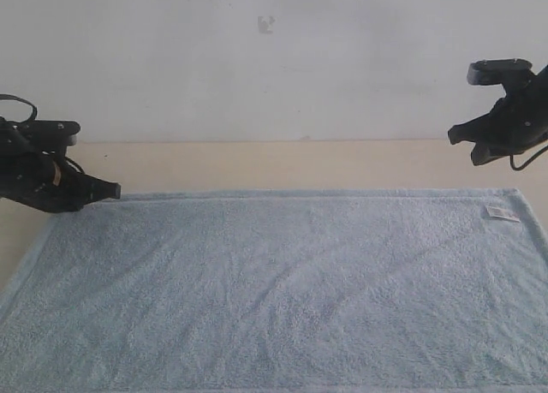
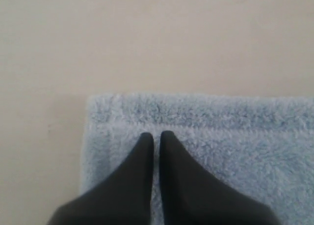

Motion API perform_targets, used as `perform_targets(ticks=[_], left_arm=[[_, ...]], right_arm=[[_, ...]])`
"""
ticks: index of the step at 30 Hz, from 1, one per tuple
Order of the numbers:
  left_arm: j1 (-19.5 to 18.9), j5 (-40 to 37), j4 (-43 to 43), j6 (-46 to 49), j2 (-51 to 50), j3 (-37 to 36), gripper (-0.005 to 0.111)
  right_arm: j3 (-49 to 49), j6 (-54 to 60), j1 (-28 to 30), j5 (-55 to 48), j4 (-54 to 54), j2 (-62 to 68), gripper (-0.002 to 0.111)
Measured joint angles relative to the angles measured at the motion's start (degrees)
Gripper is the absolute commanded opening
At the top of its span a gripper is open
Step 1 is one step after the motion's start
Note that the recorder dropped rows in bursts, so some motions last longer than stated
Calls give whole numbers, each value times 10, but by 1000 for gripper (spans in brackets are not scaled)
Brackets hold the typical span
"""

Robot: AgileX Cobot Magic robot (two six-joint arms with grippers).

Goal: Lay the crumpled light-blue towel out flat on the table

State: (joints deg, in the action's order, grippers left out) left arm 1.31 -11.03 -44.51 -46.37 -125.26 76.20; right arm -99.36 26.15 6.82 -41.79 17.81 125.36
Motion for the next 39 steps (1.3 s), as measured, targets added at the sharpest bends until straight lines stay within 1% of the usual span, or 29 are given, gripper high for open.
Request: perform_targets(ticks=[11, 16, 22, 25, 32, 39], left_arm=[[0, -10, -2, 4, -25, 25, 4], [0, -22, -2, 9, -39, 55, 4], [0, -77, -5, 23, -55, 93, 4], [-2, -86, -5, 27, -53, 93, 4], [-1, -43, -5, 30, 2, 58, 4], [-1, -44, -5, 37, 41, 30, 4]], right_arm=[[0, 7, 0, 0, 0, 0, 0], [0, 8, 0, 0, 0, 0, 0], [0, 10, 0, 0, 0, 0, 0], [0, 10, 0, 1, 0, 0, 0], [0, 12, 0, 4, 0, 0, 0], [0, 11, 0, 6, 0, 0, 0]])
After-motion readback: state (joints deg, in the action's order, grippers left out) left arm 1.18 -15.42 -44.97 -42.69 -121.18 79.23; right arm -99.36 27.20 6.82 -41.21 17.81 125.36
